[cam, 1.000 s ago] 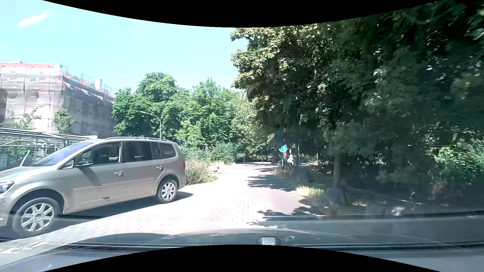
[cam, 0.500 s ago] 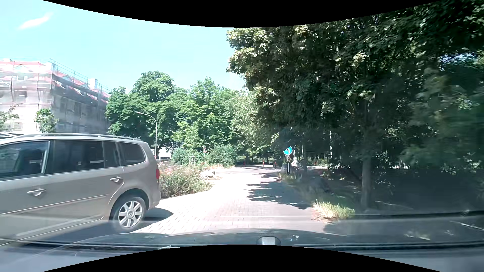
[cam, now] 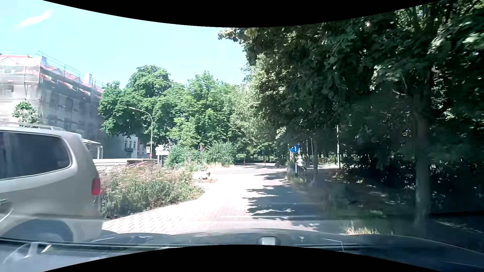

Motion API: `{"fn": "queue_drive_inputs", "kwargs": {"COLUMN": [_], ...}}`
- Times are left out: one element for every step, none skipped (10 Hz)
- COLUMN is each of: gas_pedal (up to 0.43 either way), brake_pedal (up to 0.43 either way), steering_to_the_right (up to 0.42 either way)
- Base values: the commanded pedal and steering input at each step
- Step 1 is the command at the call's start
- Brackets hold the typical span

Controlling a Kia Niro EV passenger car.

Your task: Follow the waypoints while adhering to traffic rules and regulations

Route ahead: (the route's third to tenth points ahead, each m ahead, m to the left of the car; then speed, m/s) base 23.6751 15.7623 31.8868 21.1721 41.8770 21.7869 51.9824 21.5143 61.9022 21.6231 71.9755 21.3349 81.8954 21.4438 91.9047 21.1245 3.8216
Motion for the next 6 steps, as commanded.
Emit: {"fn": "queue_drive_inputs", "kwargs": {"gas_pedal": [0.047,0.047,0.047,0.047,0.047,0.047], "brake_pedal": [0.000,0.000,0.000,0.000,0.000,0.000], "steering_to_the_right": [-0.001,-0.002,-0.001,-0.002,-0.001,-0.001]}}
